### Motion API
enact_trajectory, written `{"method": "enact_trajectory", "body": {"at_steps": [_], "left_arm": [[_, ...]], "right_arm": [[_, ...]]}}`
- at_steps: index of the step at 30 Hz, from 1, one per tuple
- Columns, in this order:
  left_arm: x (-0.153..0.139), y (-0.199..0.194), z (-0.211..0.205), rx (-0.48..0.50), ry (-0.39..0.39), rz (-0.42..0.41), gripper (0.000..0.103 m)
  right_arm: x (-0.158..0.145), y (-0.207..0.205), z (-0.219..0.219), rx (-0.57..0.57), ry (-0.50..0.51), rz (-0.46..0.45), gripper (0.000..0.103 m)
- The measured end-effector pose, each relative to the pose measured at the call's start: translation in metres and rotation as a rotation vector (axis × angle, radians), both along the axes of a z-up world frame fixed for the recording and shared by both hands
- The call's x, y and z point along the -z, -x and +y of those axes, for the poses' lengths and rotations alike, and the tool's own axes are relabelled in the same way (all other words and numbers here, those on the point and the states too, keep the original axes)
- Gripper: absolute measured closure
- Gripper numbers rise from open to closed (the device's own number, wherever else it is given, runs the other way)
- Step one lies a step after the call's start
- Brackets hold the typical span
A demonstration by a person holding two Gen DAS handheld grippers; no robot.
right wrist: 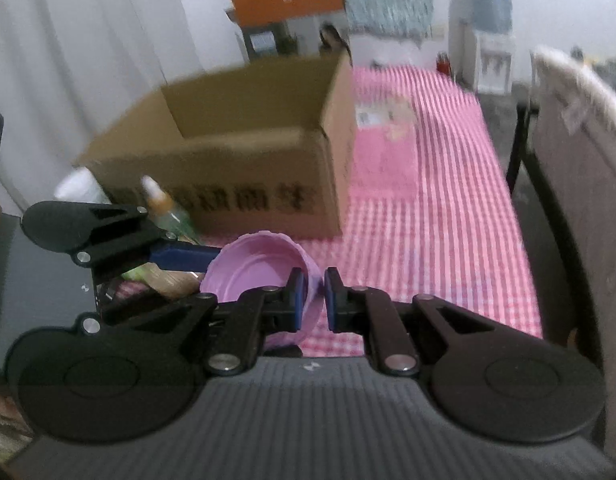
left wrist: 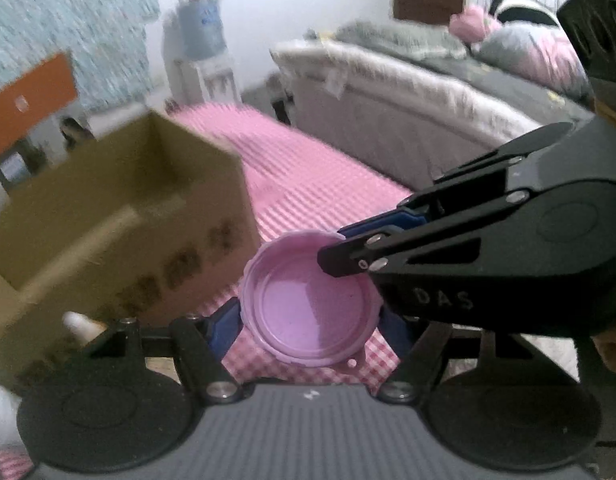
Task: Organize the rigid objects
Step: 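Lift the pink lid with the right tool and carry it into the box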
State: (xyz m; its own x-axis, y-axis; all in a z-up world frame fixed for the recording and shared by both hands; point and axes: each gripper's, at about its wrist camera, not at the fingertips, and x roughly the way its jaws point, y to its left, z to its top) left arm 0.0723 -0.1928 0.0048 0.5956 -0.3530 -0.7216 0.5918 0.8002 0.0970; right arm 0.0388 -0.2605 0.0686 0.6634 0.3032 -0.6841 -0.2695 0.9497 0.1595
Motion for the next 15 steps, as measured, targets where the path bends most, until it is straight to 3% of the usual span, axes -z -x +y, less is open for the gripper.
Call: {"method": "enact_trajectory", "body": {"at_steps": [9, 12, 15], "left_arm": [[-0.088, 0.023, 0.072, -0.195, -0.024, -0.215, 0.029], [-0.111, 0.007, 0.103, -0.263, -0.040, -0.205, 0.029], [-0.121, -0.023, 0.131, -0.309, -0.049, -0.153, 0.028]], "right_arm": [[-0.085, 0.000, 0.072, -0.188, -0.062, -0.243, 0.092], [-0.103, -0.025, 0.100, -0.277, -0.103, -0.255, 0.092], [-0.111, -0.066, 0.127, -0.341, -0.155, -0.188, 0.092]]}}
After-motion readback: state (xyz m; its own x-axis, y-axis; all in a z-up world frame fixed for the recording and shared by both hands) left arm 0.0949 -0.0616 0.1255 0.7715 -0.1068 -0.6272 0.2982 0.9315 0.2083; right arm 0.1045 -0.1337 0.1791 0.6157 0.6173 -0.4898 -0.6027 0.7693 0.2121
